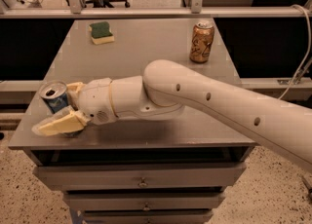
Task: Pick redbull can
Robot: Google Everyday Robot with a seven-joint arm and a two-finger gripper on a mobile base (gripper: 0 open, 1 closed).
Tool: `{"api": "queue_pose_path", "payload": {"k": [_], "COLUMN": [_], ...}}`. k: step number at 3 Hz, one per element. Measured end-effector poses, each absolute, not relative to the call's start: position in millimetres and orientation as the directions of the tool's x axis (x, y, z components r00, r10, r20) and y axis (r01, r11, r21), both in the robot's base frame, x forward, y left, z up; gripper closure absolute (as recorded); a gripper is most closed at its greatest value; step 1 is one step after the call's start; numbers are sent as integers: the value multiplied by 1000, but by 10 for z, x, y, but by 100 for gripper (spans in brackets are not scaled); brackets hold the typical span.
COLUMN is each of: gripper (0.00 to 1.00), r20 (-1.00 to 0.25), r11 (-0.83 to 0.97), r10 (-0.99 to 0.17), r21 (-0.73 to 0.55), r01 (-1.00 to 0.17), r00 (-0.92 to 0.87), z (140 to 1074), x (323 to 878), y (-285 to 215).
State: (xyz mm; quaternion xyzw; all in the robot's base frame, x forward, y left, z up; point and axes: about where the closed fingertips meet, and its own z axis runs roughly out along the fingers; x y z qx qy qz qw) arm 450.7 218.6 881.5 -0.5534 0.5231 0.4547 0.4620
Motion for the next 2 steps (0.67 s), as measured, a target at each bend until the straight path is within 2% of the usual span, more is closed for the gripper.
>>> {"api": "queue_pose_path", "payload": {"k": [2], "gripper": [84], "r20": [-990], "r11": [32], "r10": [-113], "r21": [-89], "r01": [-995], "r00": [85], "z": [9157], "x": [4648], "y": [1926]}}
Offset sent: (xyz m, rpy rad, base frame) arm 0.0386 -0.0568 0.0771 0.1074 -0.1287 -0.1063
